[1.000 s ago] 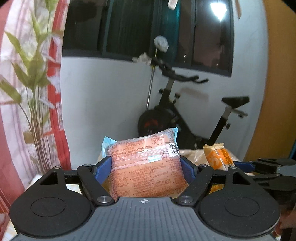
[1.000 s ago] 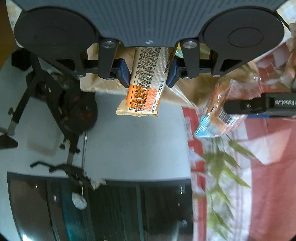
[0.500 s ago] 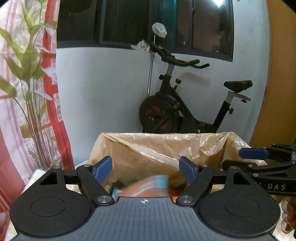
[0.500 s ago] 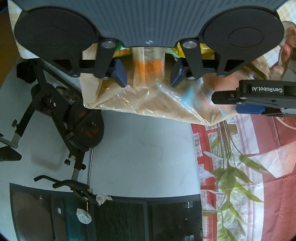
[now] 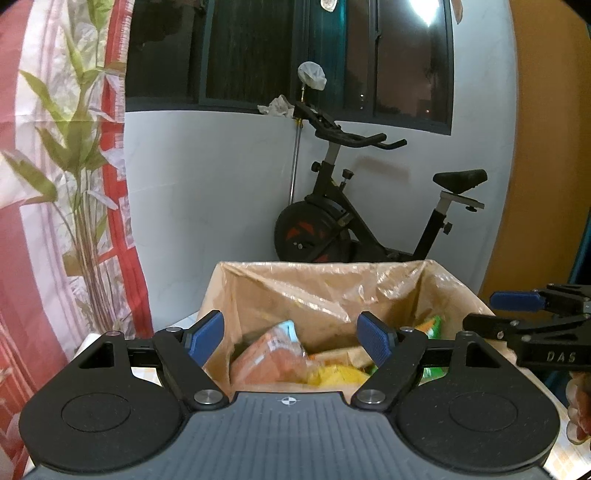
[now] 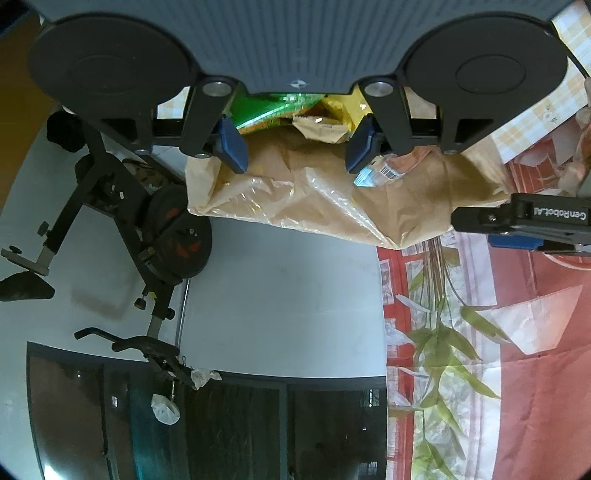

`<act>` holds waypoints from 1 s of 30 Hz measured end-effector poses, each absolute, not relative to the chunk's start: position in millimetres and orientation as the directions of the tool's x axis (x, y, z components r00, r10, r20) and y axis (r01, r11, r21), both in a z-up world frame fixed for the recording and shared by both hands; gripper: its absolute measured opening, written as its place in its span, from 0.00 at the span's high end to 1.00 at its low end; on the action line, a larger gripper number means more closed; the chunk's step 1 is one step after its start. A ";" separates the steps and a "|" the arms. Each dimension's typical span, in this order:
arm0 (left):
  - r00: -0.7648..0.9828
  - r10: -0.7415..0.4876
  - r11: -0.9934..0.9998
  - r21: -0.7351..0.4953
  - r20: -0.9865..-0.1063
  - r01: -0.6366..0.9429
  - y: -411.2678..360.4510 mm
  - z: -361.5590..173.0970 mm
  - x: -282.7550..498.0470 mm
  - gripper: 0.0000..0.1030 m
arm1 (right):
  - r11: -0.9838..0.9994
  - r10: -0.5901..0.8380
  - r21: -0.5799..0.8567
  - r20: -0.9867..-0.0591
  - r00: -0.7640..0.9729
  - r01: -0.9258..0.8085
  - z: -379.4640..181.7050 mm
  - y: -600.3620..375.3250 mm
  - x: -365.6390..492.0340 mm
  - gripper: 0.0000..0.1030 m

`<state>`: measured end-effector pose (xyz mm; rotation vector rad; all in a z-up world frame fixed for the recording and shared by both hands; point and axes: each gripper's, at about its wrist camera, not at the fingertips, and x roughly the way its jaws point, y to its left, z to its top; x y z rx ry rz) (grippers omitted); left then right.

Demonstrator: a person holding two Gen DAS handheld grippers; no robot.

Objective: Organize snacks
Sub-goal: 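Move both open tools back down to the snack pile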

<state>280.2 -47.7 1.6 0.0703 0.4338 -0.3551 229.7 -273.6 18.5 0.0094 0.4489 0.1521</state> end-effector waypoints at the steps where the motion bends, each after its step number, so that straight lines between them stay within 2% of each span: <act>1: 0.848 -0.322 0.937 -0.011 -0.421 0.350 -45.0 1.3 274.9 0.22 | 0.989 0.147 0.046 -0.427 0.892 -0.141 19.1 -273.7 224.4 0.40; 12: 0.875 -0.301 0.949 -0.031 -0.380 0.314 -18.6 -22.0 205.5 0.22 | 0.987 0.162 0.063 -0.367 0.916 -0.150 9.2 -265.6 159.1 0.40; 23: 0.846 -0.271 0.962 -0.110 -0.459 0.248 3.2 -69.7 181.9 0.22 | 0.986 0.161 0.030 -0.397 0.904 -0.163 -24.2 -251.0 125.1 0.40; 30: 0.826 -0.252 0.968 -0.111 -0.504 0.227 8.2 -94.0 175.3 0.22 | 0.985 0.167 0.028 -0.427 0.889 -0.172 -45.0 -245.7 115.9 0.40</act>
